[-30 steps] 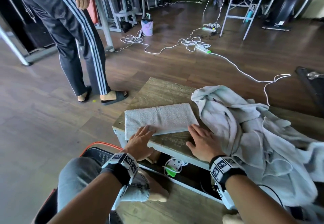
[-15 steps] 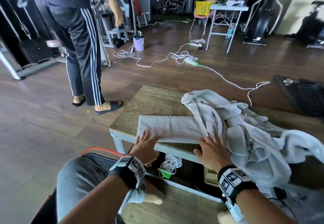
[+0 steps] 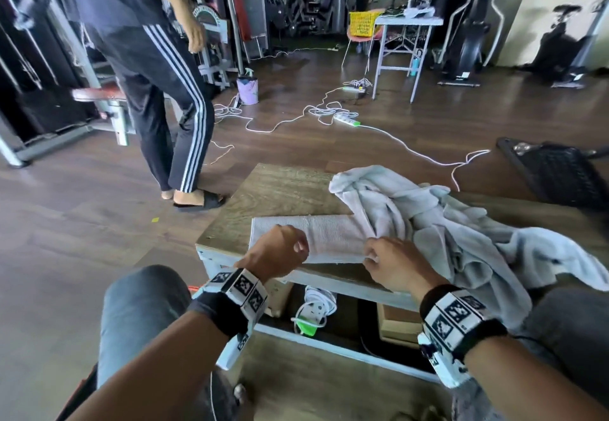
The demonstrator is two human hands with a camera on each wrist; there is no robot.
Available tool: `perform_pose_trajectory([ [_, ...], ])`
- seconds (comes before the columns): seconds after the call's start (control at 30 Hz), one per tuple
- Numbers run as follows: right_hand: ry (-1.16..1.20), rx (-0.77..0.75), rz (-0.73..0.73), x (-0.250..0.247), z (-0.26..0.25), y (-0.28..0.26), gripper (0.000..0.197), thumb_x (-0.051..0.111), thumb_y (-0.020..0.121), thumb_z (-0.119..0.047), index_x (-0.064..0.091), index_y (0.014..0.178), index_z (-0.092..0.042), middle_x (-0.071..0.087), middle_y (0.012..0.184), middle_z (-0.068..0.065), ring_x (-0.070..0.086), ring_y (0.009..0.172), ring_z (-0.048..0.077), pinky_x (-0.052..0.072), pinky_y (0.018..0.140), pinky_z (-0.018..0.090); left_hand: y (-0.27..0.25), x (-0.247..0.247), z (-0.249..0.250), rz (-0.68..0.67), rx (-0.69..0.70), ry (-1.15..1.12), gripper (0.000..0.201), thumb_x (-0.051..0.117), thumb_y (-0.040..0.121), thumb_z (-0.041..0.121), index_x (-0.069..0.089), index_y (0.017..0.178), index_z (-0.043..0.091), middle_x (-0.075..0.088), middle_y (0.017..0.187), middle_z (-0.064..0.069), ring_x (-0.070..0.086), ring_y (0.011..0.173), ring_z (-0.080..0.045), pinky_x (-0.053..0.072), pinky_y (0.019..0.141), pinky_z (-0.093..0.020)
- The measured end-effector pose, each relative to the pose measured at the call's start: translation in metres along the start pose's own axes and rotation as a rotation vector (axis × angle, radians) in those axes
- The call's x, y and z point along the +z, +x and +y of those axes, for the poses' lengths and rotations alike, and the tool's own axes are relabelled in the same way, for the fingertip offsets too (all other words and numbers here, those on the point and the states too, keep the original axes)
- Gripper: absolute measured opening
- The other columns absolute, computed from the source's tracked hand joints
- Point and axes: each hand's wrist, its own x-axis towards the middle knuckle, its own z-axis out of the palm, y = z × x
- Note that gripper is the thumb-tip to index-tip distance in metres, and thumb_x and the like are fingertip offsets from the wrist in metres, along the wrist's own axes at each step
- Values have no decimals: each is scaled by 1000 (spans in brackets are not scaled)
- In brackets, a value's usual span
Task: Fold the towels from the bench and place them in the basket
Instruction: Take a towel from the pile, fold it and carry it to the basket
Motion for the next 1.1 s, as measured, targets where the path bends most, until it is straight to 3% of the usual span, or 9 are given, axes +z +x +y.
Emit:
perform_pose_trajectory([
  [0.1, 22, 35, -61, -1, 9, 19, 7, 52, 90, -30, 58, 87, -29, 64, 98, -9, 63, 97, 23, 41, 72, 29, 21, 1, 2, -52, 25, 22, 14, 60, 86, 19, 71, 86, 27, 72, 86, 12, 64, 70, -2, 56, 67, -22],
  [0.23, 31, 35, -61, 0, 17, 43, 8, 54, 91, -30, 61, 95, -30, 66, 106, -8, 64, 96, 21, 52, 78, 33, 52, 18, -2, -109, 62, 81, 9, 60, 83, 28, 67, 87, 33, 71, 93, 15, 66, 81, -7, 58, 79, -34],
  [0.33, -39, -9, -45, 11, 21, 50, 7, 56, 93, -26, 64, 94, -27, 67, 101, -6, 64, 96, 19, 52, 77, 30, 69, 35, -3, -147, 97, 118, 15, 61, 85, 30, 65, 100, 33, 66, 107, 8, 65, 94, -15, 54, 86, -36],
  [0.47, -144, -39, -19, 35, 31, 56, 10, 57, 89, -21, 62, 81, -23, 64, 91, -5, 61, 97, 20, 39, 69, 26, 78, 56, -8, -143, 92, 144, 36, 65, 88, 35, 56, 123, 32, 54, 126, 1, 55, 112, -19, 48, 95, -38],
  [0.6, -150, -61, -21, 42, 33, 58, 15, 60, 89, -24, 68, 101, -29, 64, 104, -10, 51, 115, 18, 40, 87, 32, 79, 63, -6, -136, 138, 167, 32, 66, 89, 37, 57, 119, 32, 53, 126, 1, 52, 112, -17, 49, 90, -34],
  [0.73, -105, -66, 2, 40, 34, 62, 11, 68, 84, -20, 68, 82, -30, 64, 91, -12, 56, 101, 19, 42, 84, 34, 84, 64, -6, -126, 126, 153, 17, 72, 86, 32, 65, 101, 28, 60, 111, 5, 58, 95, -11, 53, 80, -28],
  [0.83, -41, -67, 29, 36, 34, 62, 11, 69, 83, -19, 66, 82, -29, 65, 89, -11, 58, 96, 19, 44, 82, 35, 88, 63, -5, -133, 83, 96, 10, 73, 87, 27, 66, 94, 28, 68, 98, 10, 64, 80, -7, 46, 66, -18],
  [0.97, -4, -103, 114, 33, 34, 58, 12, 67, 85, -18, 59, 83, -27, 64, 83, -11, 58, 87, 18, 45, 75, 34, 86, 60, -7, -69, 94, 81, 13, 68, 87, 19, 62, 93, 30, 68, 97, 10, 64, 77, -9, 41, 62, -17],
  [1.1, -35, -198, 42, 38, 42, 56, 13, 67, 85, -16, 61, 85, -28, 57, 82, -14, 52, 86, 15, 41, 76, 31, 74, 62, -12, -72, 129, 103, 23, 68, 85, 24, 56, 104, 30, 59, 101, 11, 59, 85, -9, 43, 65, -21],
])
